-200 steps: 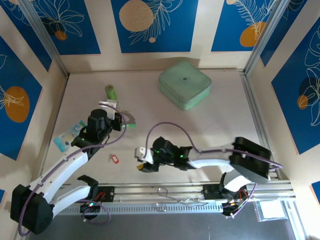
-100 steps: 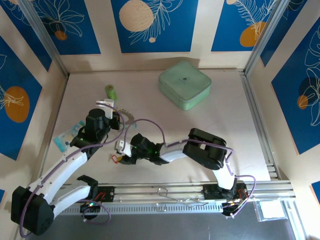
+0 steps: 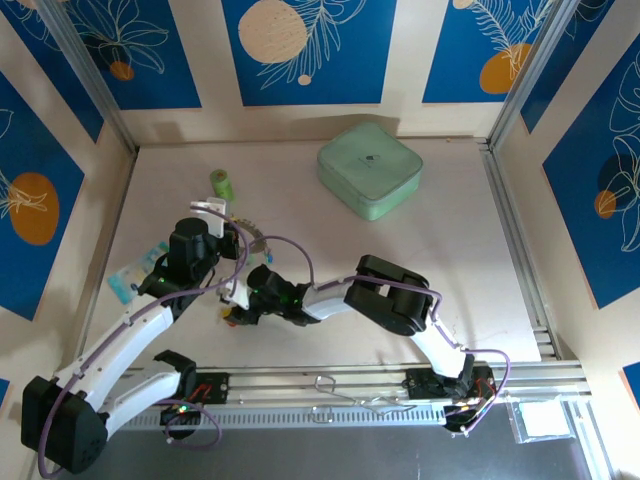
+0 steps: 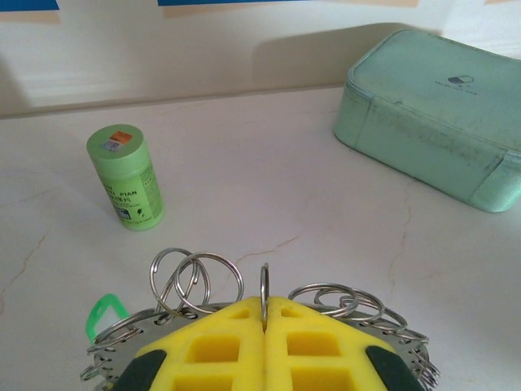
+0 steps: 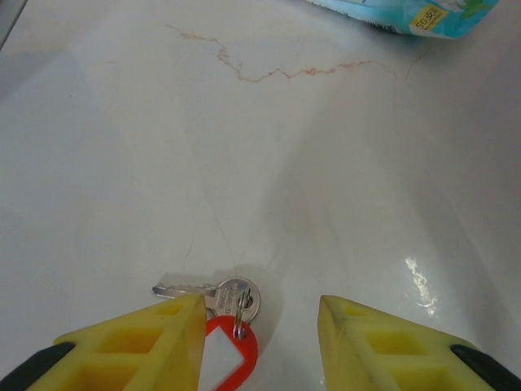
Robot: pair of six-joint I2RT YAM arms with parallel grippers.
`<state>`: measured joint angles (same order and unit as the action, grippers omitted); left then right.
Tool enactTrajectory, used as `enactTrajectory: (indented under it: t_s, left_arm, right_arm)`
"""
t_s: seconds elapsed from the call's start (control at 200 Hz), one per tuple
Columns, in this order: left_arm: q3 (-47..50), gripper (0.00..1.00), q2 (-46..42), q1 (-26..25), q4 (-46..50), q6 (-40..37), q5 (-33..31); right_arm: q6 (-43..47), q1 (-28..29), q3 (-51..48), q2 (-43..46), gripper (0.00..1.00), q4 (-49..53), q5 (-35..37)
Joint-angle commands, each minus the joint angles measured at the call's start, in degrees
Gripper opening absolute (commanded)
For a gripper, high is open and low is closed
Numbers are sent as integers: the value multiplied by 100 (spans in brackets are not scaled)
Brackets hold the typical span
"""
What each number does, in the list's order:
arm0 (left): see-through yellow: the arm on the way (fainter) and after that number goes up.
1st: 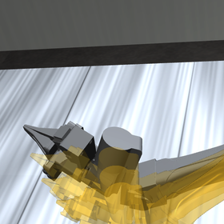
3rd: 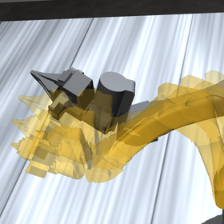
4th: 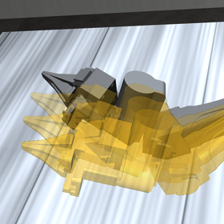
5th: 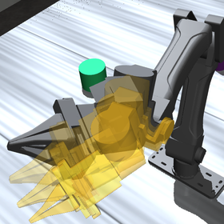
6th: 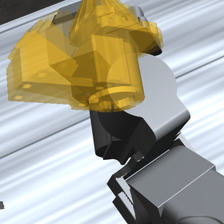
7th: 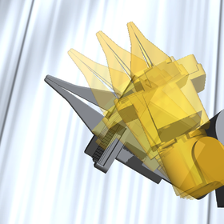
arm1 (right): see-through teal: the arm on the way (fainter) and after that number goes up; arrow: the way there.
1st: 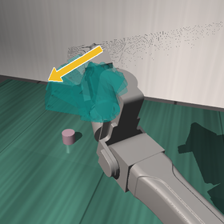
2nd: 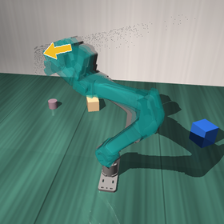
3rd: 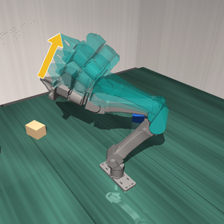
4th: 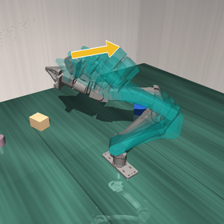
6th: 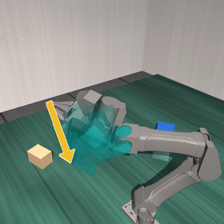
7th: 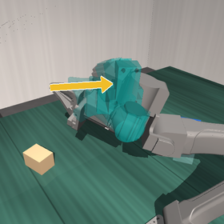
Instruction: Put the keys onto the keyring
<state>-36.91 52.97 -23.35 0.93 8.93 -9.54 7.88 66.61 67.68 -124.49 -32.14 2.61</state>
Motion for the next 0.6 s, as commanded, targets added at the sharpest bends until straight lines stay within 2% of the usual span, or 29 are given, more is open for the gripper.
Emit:
enactTrajectory:
  t_s: [0.0, 0.385, 0.595]
  left_arm:
    - [-37, 0, -122, 56, -316, -48, -39]
    - [-4, 0, -143, 56, -348, -41, -22]
    - [25, 0, -151, 55, -379, -49, -13]
  right_arm:
    - [-67, -24, 158, -189, 39, 63, -14]
    - [-32, -23, 239, -306, 25, 138, -77]
    - [-15, -12, 277, -313, 23, 164, -130]
